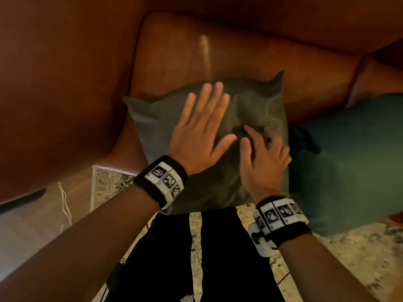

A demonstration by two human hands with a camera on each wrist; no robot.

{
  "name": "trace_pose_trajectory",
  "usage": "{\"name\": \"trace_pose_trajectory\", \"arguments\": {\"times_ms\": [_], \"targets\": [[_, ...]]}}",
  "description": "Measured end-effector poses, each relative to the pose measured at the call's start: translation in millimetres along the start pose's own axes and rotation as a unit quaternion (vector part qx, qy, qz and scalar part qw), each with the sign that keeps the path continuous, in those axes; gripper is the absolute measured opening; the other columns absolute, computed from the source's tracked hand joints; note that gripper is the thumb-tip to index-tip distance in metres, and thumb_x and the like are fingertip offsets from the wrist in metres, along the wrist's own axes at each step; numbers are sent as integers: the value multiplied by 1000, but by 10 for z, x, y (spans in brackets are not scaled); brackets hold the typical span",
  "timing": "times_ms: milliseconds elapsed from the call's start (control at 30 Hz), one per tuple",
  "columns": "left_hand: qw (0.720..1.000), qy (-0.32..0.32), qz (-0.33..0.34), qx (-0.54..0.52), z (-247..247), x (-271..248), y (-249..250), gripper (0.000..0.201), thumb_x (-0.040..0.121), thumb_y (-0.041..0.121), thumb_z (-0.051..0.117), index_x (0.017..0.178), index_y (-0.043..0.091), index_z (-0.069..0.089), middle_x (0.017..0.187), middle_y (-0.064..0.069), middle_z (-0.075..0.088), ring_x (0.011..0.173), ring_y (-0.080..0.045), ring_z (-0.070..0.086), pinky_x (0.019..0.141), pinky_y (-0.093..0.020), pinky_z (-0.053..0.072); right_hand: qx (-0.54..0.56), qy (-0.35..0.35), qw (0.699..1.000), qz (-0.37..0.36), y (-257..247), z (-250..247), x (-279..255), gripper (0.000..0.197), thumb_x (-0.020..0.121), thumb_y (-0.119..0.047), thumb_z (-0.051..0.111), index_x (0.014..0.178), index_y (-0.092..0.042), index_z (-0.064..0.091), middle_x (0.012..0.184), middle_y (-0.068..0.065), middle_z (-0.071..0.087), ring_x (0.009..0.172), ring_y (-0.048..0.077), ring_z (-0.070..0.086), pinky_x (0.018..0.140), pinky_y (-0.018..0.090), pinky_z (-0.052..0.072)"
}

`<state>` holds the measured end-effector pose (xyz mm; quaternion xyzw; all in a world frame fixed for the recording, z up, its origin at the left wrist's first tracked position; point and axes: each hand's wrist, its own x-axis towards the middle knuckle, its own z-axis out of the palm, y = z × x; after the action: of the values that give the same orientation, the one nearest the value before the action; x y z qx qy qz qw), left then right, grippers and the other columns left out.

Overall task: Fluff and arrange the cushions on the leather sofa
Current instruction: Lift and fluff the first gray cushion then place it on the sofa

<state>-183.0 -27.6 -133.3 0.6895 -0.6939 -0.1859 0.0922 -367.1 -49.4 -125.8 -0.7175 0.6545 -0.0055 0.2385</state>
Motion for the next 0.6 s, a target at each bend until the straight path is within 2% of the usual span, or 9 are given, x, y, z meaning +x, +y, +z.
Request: {"name": "trace_pose_trajectory", "arguments": {"times_ms": [33,100,167,233,267,333,433,500,600], "targets": [[1000,-18,14,10,85,62,66,81,105,59,27,161,2,18,170,-19,11,159,-33,8,129,-47,-2,-5,39,999,-36,63,-90,108,47,102,-50,43,137,-29,65,148,16,49,133,41,46,110,51,30],[998,-60,8,25,313,79,54,86,103,64,28,162,2,16,170,-19,11,159,-31,7,129,-46,1,-35,67,989,-125,104,-153,399,41,106,-38,46,140,-22,63,154,17,46,143,37,42,115,51,28],[996,-77,-4,31,516,-1,-82,88,102,64,31,162,1,18,170,-18,12,159,-30,8,129,-47,4,-89,9,965,-246,43,-70,730,47,110,-39,39,152,-22,52,167,11,34,156,32,27,124,52,19],[995,-87,-1,43,630,-59,-203,89,102,64,31,162,1,17,170,-18,12,159,-29,8,129,-47,6,-152,-87,919,-353,67,56,1044,56,111,-49,28,160,-24,39,171,3,27,160,29,18,128,55,12],[994,-95,2,47,652,-40,-240,89,101,65,30,162,1,16,171,-18,11,159,-29,7,129,-47,6,-171,-120,909,-361,169,93,1231,63,110,-56,23,163,-25,34,172,2,25,160,29,17,128,56,11],[993,-109,5,46,643,60,-257,90,101,66,28,163,3,13,171,-16,8,159,-28,5,130,-46,5,-178,-166,927,-287,460,46,1618,80,103,-70,9,166,-23,23,173,3,18,160,28,14,128,56,10],[992,-120,-9,48,654,213,-219,89,101,66,25,163,5,11,172,-15,7,160,-27,3,130,-46,5,-201,-162,953,-161,485,-103,1862,76,104,-64,4,167,-23,14,175,3,5,162,23,4,127,61,0],[991,-125,-12,43,657,181,-249,89,101,66,23,163,3,11,171,-16,7,160,-27,4,130,-47,6,-189,-104,952,-217,123,-112,1662,72,107,-57,14,167,-16,17,174,10,5,161,31,3,128,60,0],[990,-133,-5,48,631,64,-335,90,100,66,20,163,3,9,172,-15,5,159,-26,2,130,-45,4,-198,-158,883,-395,5,34,1405,73,108,-60,18,166,-16,19,174,8,11,161,29,6,129,55,4]]}}
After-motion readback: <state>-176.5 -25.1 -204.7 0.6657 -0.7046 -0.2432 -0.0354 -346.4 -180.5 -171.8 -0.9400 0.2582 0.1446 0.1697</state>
